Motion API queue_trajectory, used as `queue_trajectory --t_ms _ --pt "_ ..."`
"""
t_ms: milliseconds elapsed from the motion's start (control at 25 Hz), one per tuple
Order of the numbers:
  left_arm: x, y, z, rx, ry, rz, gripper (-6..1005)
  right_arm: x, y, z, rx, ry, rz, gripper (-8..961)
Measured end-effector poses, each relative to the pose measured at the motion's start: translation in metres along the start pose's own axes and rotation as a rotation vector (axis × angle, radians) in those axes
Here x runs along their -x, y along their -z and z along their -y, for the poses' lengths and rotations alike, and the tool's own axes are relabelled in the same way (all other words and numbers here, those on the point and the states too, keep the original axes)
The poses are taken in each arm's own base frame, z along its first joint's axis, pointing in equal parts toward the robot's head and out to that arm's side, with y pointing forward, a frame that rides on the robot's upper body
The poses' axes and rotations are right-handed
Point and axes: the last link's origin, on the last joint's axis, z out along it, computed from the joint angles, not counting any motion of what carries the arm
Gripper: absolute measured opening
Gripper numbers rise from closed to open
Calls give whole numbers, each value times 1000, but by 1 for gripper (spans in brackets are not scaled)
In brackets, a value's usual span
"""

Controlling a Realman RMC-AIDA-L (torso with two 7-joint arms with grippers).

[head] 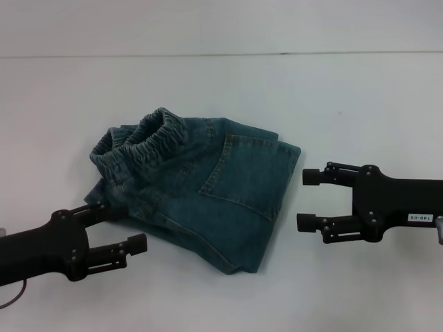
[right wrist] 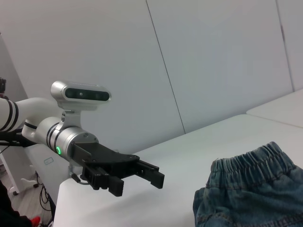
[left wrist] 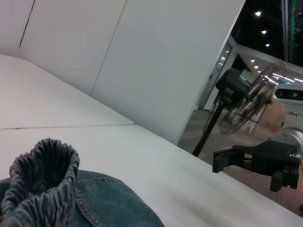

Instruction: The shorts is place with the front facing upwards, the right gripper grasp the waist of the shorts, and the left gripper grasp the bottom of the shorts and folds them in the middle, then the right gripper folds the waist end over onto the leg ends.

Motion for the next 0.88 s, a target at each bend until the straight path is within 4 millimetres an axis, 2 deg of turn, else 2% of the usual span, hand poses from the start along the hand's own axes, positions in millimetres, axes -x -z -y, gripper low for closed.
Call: queue_trajectory --t_ms 880 --pt "-3 1 1 -2 -7 -10 824 5 -4 2 5 13 9 941"
